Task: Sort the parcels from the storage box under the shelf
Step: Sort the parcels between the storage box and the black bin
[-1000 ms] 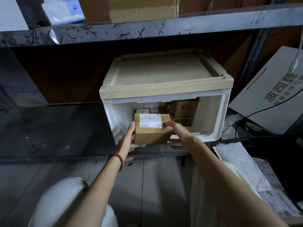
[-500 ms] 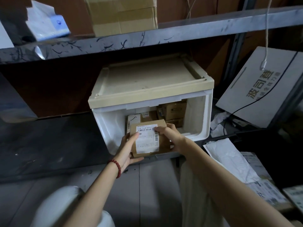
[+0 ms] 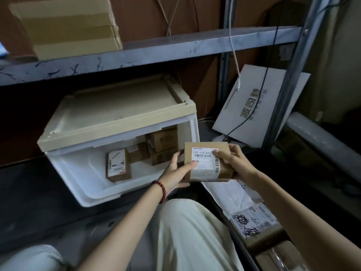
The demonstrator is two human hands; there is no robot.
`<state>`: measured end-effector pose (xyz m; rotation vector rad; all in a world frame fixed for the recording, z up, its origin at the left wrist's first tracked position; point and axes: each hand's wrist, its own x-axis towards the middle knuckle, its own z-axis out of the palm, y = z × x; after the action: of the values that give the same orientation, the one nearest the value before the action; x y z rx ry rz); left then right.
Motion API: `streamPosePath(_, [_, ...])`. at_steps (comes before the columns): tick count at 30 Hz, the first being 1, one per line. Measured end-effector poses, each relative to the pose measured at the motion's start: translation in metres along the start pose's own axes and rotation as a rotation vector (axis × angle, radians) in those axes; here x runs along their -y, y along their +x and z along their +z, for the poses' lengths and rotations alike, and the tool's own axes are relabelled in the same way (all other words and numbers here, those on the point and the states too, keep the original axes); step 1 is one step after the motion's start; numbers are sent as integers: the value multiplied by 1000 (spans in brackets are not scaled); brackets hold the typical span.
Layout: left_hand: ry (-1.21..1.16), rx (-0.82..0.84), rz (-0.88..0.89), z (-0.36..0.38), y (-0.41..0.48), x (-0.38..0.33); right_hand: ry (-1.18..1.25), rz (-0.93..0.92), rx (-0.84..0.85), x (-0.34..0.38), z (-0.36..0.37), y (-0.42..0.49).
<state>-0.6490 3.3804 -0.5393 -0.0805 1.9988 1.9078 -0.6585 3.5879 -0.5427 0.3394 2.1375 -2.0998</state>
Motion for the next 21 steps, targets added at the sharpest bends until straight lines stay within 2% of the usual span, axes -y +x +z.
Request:
streamPosePath(6, [195,101,75,90,58,-15,116,2,-215,-24,-84,-7])
streamPosePath(10, [351,47,176,148,87,-4,159,28,-327,-48,-128,-11])
streamPosePath(15, [460,7,191,196,110,38,74,96,-464,-82,-164,-3])
streamPosePath(18, [550,11,141,208,128,54,-94,124,-536,-96,-172,8])
streamPosePath(21, [613,57,163,216,154,51,-198,168,-563,-105,-175,25])
